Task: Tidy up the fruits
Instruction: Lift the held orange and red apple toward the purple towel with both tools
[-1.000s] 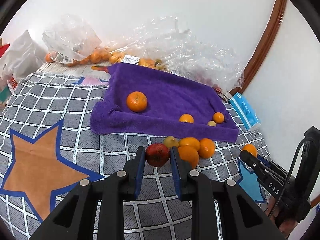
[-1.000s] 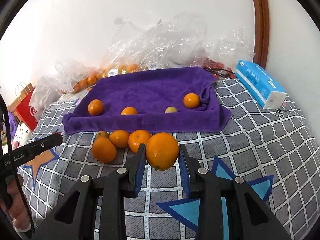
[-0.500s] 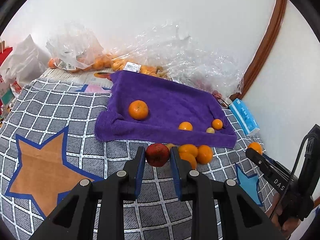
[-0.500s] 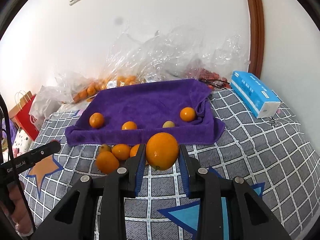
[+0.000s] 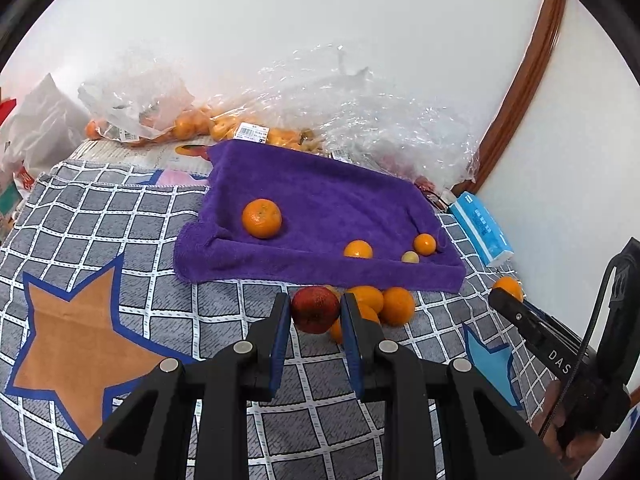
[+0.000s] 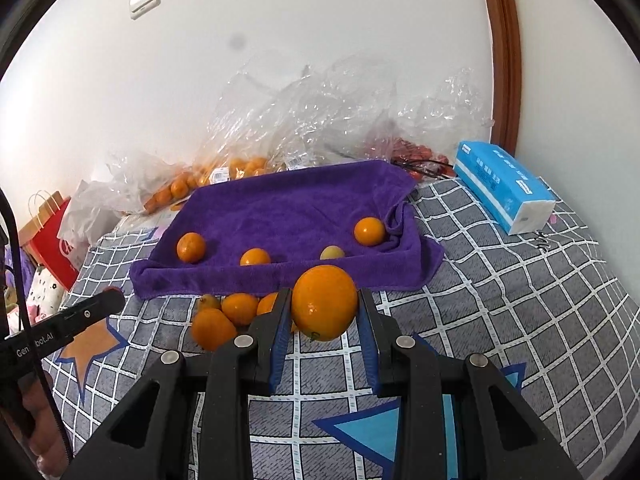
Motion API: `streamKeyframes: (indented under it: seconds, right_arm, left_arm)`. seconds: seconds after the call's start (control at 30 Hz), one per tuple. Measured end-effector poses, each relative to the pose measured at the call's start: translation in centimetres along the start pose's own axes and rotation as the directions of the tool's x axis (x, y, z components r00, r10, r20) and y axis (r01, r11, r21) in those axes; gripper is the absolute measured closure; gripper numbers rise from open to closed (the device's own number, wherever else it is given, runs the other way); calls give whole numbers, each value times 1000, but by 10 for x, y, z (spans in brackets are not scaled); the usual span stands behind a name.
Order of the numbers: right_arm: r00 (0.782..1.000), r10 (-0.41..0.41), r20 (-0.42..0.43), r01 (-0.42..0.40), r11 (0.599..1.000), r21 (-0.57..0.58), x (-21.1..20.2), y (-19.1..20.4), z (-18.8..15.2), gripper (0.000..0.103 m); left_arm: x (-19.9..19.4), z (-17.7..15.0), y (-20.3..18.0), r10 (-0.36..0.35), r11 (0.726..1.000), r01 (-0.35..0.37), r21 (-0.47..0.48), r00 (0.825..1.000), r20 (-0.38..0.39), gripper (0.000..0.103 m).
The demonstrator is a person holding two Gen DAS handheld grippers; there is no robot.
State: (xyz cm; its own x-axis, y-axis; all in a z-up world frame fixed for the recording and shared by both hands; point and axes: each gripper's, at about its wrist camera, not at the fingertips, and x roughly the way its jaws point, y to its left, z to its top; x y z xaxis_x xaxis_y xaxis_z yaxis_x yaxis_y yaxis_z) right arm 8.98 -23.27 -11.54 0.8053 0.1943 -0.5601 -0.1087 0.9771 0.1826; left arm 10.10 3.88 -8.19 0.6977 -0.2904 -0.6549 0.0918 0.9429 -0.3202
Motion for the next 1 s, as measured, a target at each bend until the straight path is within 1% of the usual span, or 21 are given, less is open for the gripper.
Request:
streamKeyframes:
  seconds: [0.6,1.0]
  right_arm:
    - [1000,-8,15,8,1000,-1,6,-1,9,71]
    - [999,-16,31,17,1000,-20,12,-3,21,71]
  left_arm:
    - [7,4,-1,-6,1000,6,5,1000,-5,80]
    - [13,17,2,8,1000,-8,9,1000,6,80]
